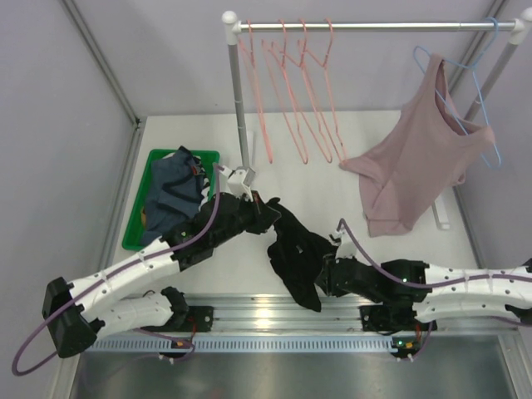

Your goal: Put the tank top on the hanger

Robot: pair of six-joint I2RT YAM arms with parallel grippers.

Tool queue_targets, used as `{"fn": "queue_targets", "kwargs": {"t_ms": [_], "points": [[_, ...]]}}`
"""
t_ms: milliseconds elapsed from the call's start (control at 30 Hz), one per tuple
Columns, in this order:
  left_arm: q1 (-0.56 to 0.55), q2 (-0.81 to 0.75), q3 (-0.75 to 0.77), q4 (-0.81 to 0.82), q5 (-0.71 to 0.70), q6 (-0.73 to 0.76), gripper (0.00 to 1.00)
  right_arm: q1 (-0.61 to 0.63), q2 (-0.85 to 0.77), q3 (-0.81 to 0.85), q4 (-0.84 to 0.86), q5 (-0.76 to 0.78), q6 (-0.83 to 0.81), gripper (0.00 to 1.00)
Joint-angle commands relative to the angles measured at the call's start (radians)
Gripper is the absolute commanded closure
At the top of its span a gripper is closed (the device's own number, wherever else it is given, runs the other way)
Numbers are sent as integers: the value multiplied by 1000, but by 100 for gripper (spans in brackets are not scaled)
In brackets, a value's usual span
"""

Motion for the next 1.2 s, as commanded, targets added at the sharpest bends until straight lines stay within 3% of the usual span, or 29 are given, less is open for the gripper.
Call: {"fn": "queue_targets", "kwargs": {"t_ms": [0, 300, 567, 867, 1167], "points": [[14, -1, 42, -14, -40, -14, 100, 56, 52, -27, 160, 21, 92, 70], [21, -11, 45, -31, -25, -8, 100, 68, 49, -189, 381, 76, 71, 68], [24, -3, 47, -32, -14, -6, 100, 47, -1, -237, 453, 136, -19, 62], [22, 0, 50, -34, -2, -3, 100, -7, -40, -298, 519, 116, -67, 61], [24, 0, 47, -41, 1, 2, 100, -7, -240, -418, 560, 89, -50, 56]]}}
